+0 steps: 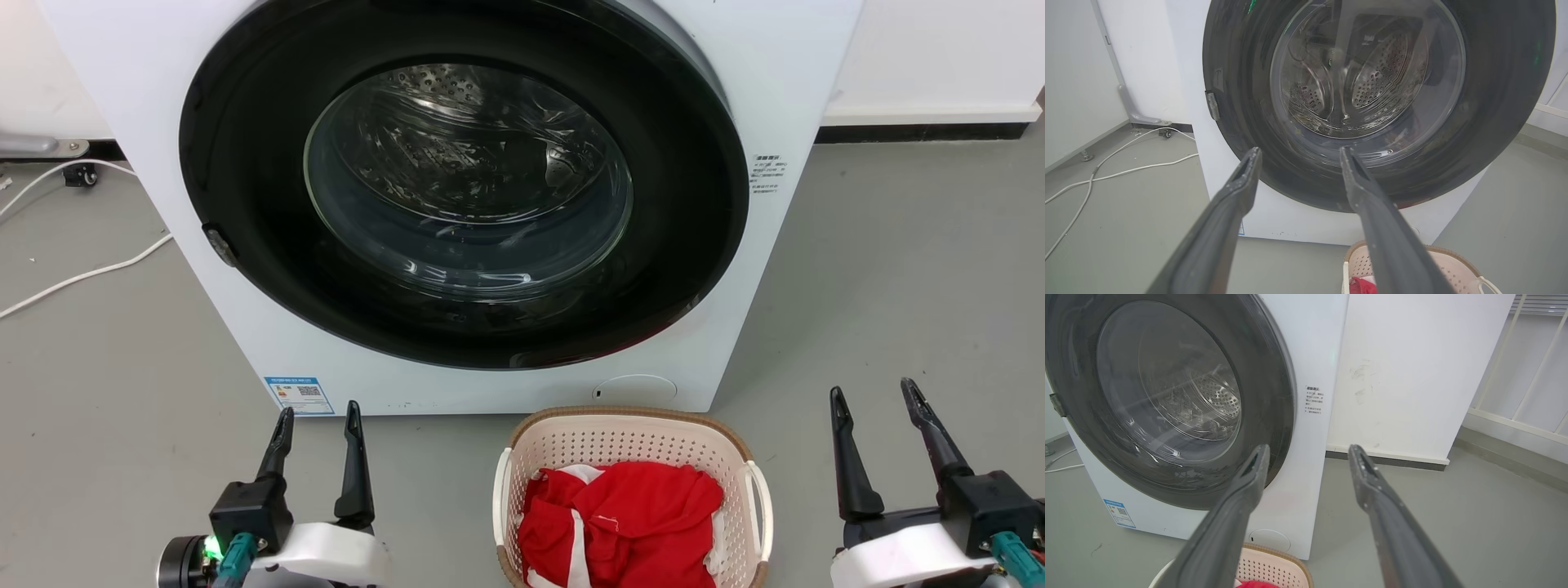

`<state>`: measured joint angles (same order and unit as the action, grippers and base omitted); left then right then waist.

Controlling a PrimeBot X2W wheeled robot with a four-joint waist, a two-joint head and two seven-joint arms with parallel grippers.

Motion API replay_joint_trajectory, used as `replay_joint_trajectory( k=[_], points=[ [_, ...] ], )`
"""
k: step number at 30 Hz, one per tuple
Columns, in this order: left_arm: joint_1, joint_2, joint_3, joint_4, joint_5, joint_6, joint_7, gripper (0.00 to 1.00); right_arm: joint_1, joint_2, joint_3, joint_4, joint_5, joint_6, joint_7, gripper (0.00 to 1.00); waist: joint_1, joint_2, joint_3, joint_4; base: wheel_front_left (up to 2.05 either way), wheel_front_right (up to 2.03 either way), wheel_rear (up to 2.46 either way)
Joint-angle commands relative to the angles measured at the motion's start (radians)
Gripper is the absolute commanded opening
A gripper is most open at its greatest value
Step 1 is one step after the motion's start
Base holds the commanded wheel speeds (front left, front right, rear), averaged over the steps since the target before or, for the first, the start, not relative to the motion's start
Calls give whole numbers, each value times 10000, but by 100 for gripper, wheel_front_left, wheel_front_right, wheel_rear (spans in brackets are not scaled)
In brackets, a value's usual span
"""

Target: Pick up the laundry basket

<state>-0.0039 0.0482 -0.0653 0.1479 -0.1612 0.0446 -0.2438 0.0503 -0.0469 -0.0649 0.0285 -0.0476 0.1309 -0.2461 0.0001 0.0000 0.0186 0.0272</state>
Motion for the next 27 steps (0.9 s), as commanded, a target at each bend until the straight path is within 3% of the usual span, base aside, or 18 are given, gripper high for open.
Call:
replay_joint_trajectory(
  k=[1,9,27],
  points=[
    [100,32,-27,5,194,54,-84,100,126,-56,-13,-88,-199,-3,-62,100,-1,0,-2,2,0,0,0],
    [125,34,-89,25,700,111,-227,100,190,-58,-15,-110,-797,-5,-205,100,-1,0,2,22,0,0,0],
    [167,32,-108,158,628,144,-229,100,130,-54,-24,153,-383,-5,-198,100,-1,0,-35,25,0,0,0]
  ],
)
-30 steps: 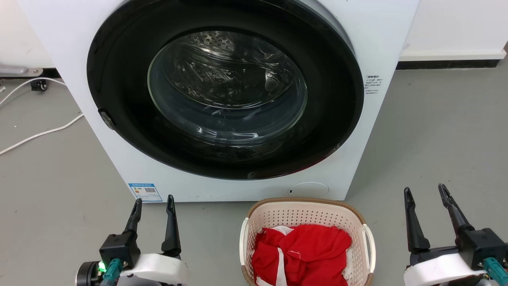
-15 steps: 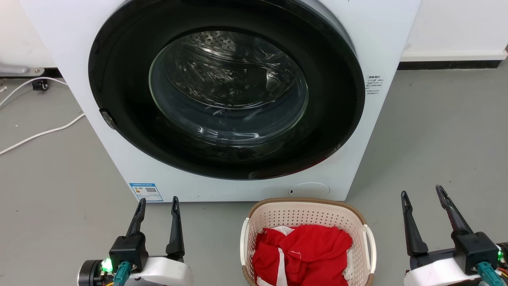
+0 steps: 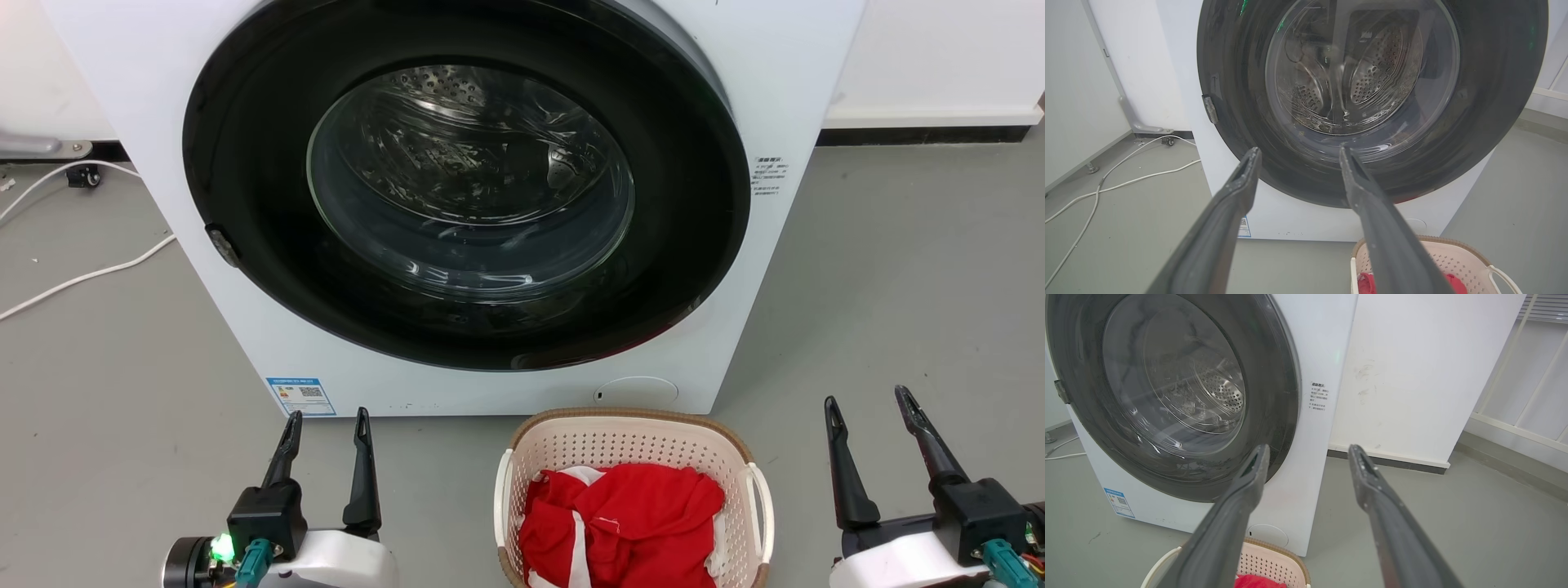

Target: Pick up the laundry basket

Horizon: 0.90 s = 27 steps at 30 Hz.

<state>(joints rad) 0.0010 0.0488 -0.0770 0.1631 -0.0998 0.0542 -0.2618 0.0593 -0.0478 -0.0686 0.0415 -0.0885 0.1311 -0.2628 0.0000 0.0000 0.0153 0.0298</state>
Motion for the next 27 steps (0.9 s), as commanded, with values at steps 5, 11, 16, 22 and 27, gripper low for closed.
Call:
replay_joint_trajectory(
  k=[5,11,16,22,27],
  points=[
    [115,27,9,33,8,30,-49,100,20,-45,23,47,77,-7,-32,100,0,0,-1,0,0,0,0],
    [74,25,-38,199,-120,-87,-49,100,12,-45,62,82,100,-7,-30,100,0,0,-9,-22,0,0,0],
    [-154,24,-273,582,-259,-267,-46,100,23,-43,-21,391,216,-7,-29,100,0,0,22,-60,0,0,0],
    [-547,24,-921,1476,-443,-625,-40,100,-86,-42,-238,1073,97,-7,-29,100,0,0,170,-80,0,0,0],
    [-1122,24,-1510,2642,-625,-893,-38,100,-459,-37,-296,1694,-80,-7,-27,100,0,0,702,-154,0,0,0]
  ],
)
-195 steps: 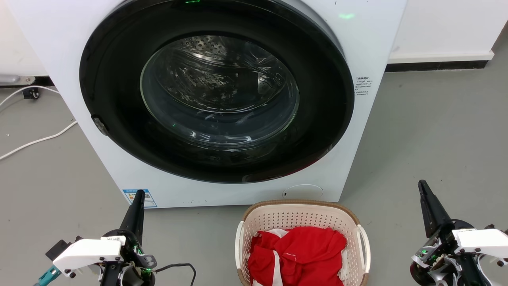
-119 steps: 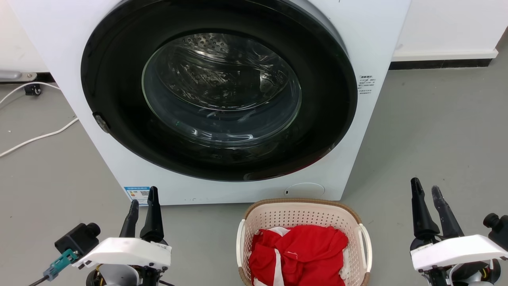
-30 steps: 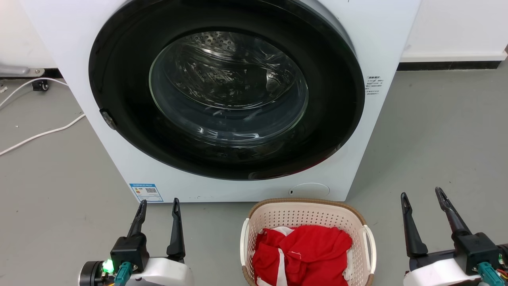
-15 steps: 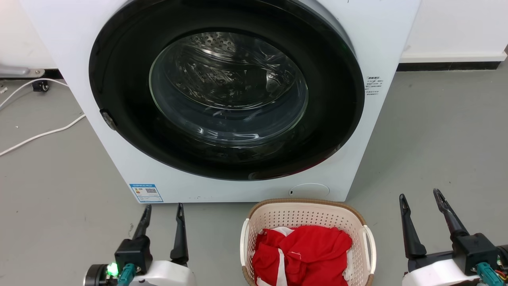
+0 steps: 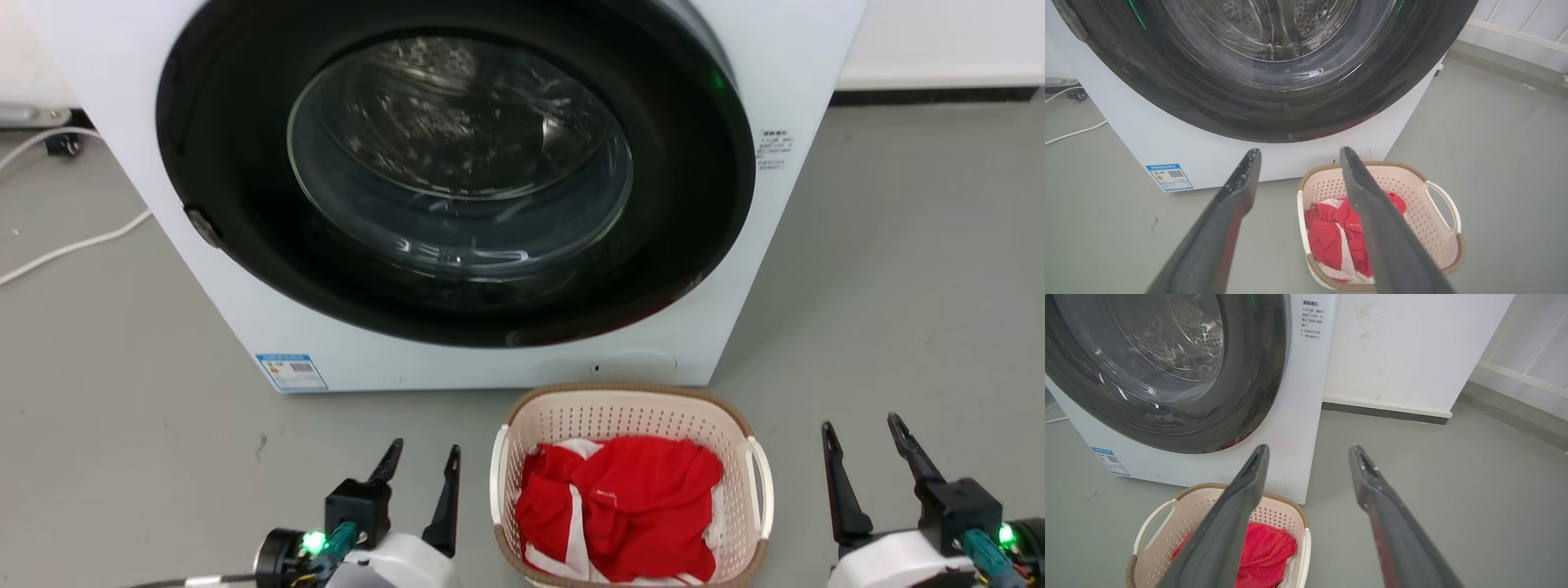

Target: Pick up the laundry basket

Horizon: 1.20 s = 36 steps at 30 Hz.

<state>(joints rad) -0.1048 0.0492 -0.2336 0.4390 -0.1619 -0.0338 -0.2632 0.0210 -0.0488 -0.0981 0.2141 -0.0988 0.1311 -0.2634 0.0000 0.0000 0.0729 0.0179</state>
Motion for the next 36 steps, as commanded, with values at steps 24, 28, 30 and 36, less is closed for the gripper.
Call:
replay_joint_trajectory(
  k=[24,28,30,36],
  points=[
    [-4291,20,-681,3675,-506,-586,-28,100,-4367,-24,-82,4068,-1643,-8,-23,100,0,0,4832,-562,0,0,0],
    [-4859,21,-663,4066,-443,-645,-26,100,-5016,-26,-481,4624,-1945,-8,-21,100,0,0,5475,-600,0,0,0],
    [-5125,20,-658,4212,-369,-684,-26,100,-5316,-24,-655,4935,-2116,-8,-23,100,0,0,5785,-618,0,0,0],
    [-5730,20,-602,4452,-202,-720,-26,100,-6118,-24,-934,5689,-2421,-8,-23,100,0,0,6561,-653,0,0,0]
  ],
)
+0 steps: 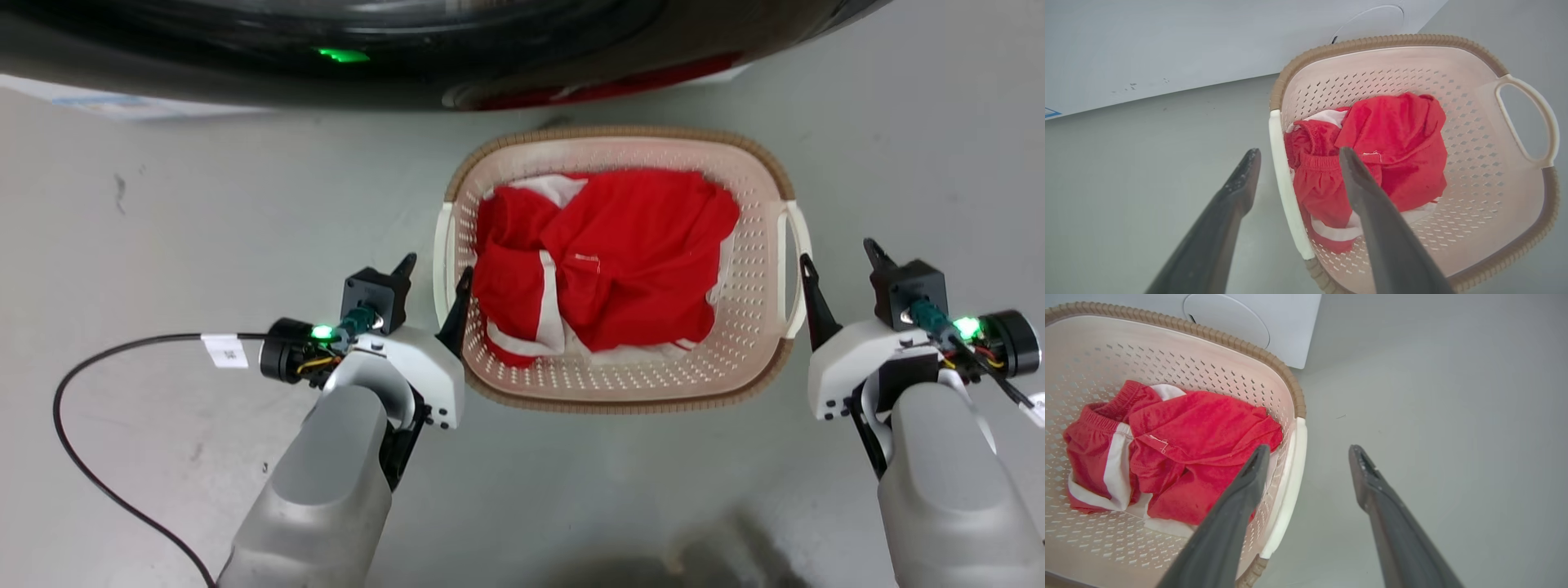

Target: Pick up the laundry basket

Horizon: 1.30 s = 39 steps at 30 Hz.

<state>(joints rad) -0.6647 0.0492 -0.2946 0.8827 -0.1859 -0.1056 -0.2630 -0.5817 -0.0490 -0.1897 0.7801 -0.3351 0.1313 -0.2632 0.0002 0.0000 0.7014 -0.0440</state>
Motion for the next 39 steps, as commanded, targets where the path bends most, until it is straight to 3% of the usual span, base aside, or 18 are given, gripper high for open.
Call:
replay_joint_trajectory(
  k=[1,15,32,33,34,35,36,39],
  points=[
    [-209,20,34,62,45,-13,-28,100,-209,-24,-33,125,-85,-10,-25,100,-2,0,380,-43,0,0,0],
    [-1071,21,308,140,396,-50,-28,100,-1441,-24,9,1477,-12,-10,-23,100,-2,0,1644,-62,0,0,0],
    [-1353,20,88,150,549,-40,-28,100,-1984,-24,112,2278,146,-10,-25,100,-2,0,2097,-50,0,0,0],
    [-1365,22,47,230,548,-58,-28,100,-2018,-24,114,2346,134,-10,-25,58,-2,0,2111,-54,0,0,0],
    [-1415,18,-1,246,611,-61,-28,80,-2056,-24,114,2398,160,-10,-25,13,-2,0,2129,-52,0,0,0],
    [-1451,20,-16,255,608,-63,-28,39,-2085,-24,137,2497,197,-10,-25,0,-2,0,2148,-49,0,0,0],
    [-1464,23,-30,270,606,-67,-28,1,-2119,-23,176,2607,194,-10,-23,0,-2,0,2164,-50,0,0,0],
    [-1490,12,-101,339,616,-93,-28,0,-2250,-3,256,2735,233,-9,-25,0,-2,0,2181,-55,0,0,0]
  ],
)
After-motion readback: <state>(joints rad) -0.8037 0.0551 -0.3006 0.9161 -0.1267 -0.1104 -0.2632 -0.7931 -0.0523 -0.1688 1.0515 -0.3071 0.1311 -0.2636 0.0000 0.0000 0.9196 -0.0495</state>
